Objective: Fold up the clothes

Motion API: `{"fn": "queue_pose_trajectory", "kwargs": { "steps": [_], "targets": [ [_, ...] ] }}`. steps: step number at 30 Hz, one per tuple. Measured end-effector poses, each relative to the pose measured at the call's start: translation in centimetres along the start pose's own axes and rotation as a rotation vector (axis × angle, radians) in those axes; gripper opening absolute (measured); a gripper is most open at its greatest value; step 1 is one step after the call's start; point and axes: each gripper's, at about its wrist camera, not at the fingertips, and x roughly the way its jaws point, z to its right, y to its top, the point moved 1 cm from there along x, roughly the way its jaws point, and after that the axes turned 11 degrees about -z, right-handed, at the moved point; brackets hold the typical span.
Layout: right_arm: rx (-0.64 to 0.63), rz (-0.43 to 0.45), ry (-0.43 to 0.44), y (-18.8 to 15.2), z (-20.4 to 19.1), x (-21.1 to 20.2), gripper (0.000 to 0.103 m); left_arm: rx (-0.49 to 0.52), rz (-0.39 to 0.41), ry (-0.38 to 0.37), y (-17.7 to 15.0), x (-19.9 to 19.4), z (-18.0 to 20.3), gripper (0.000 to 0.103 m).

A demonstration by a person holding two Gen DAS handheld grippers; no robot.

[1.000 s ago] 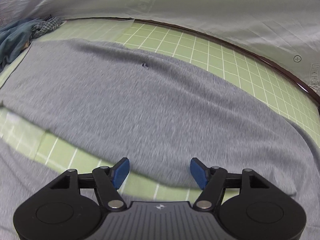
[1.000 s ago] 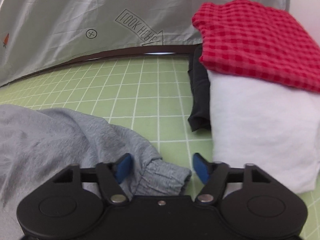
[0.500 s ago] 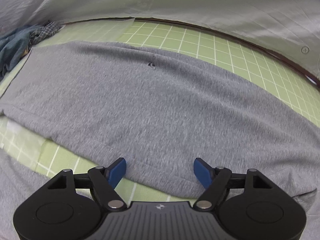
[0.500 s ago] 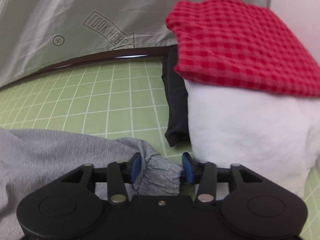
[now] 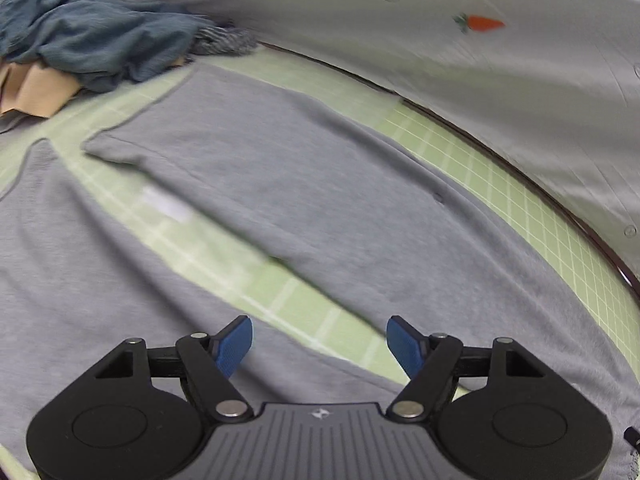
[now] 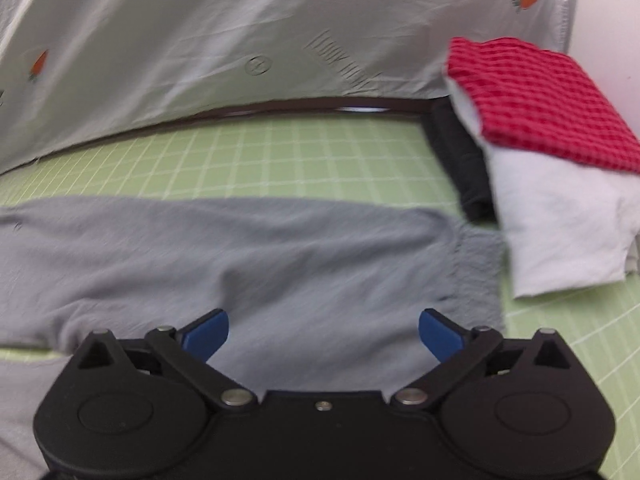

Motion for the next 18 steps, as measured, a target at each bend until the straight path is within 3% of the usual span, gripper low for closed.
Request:
{"fn": "queue_pose_trajectory", "kwargs": {
  "steps": [5,12,14,18],
  "targets": [
    [-0.007,0.029,0.020,-0.8,-6.3,-1.7,0.103,-0.055,0.001,-0.014,1.5,-1.1,-6.0,0.073],
    [0.036,0.092,0.031,-0.5,-15.0,-3.6,0.102,-0.035,0.053,-0.016,5.6,-0.9,-13.1,0.064],
    [0.041,0.106,0.042,-0.4,-17.4,-3.7,0.099,-0.023,0.075,-0.009,7.4,-0.4,-14.9,0.060],
    [0.055,0.100,0.062,0.3,-21.5,-2.5,0.083,0.015,0.077,0.018,11.1,1.7,-17.2,0.058]
  ]
}}
